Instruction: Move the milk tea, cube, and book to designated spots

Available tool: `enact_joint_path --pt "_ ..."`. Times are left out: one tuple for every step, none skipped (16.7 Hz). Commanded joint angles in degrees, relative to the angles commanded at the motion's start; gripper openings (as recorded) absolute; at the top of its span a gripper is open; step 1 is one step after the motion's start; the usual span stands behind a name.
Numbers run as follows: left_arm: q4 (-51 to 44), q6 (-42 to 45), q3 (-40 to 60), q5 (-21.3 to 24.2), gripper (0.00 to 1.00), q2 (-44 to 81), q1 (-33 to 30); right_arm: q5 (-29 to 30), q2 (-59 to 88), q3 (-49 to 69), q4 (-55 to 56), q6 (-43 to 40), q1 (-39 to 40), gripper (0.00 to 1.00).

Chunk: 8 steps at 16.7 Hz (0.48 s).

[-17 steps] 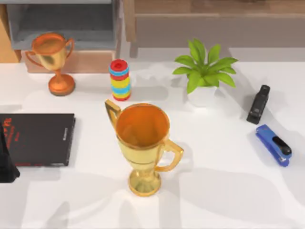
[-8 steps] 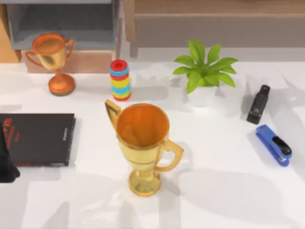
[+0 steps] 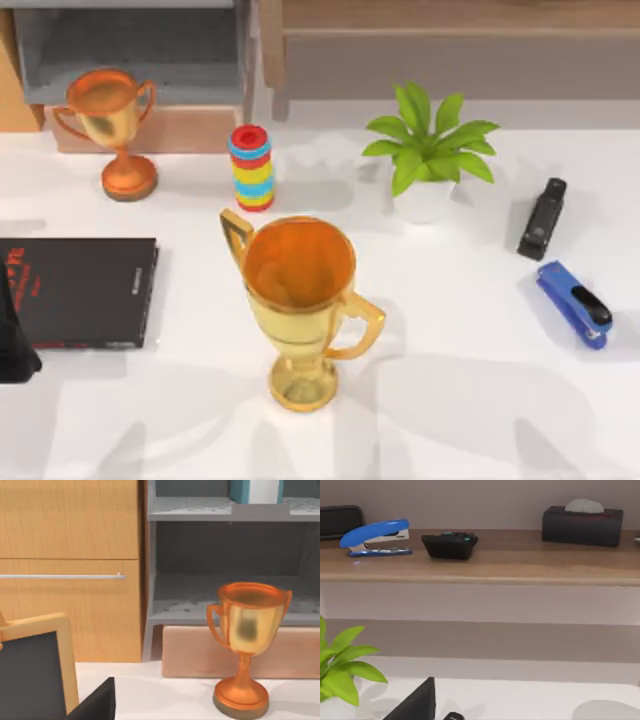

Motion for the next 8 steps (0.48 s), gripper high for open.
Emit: enact_joint_path --pt "0.0 0.0 0.0 0.0 1.0 0.0 0.0 0.1 -3.1 -2.6 -0.2 -0.1 -0.7 1.0" --pt "0.0 0.0 0.0 0.0 1.0 0.0 0.0 0.3 -5.5 -4.7 -0.3 -0.3 -1.2 1.0" --pt "0.0 0.0 0.0 0.0 1.0 0.0 0.0 0.4 -7.3 -6.3 -0.4 -0.4 -1.7 1.0" --pt "0.0 0.0 0.0 0.0 1.0 0.0 0.0 0.5 -8.6 -7.4 -0.5 -0.4 -2.0 1.0" --pt "0.0 0.0 0.0 0.0 1.0 0.0 0.0 0.6 -9.2 -8.0 -0.6 -0.5 -2.1 1.0" --pt "0.0 0.0 0.0 0.0 1.0 0.0 0.0 0.6 -9.3 -8.1 -0.6 -0.5 -2.2 1.0" --pt "0.0 0.0 0.0 0.0 1.0 0.0 0.0 0.6 -9.3 -8.1 -0.6 -0.5 -2.2 1.0" --pt "0.0 0.0 0.0 0.0 1.0 0.0 0.0 0.6 -9.3 -8.1 -0.6 -0.5 -2.2 1.0"
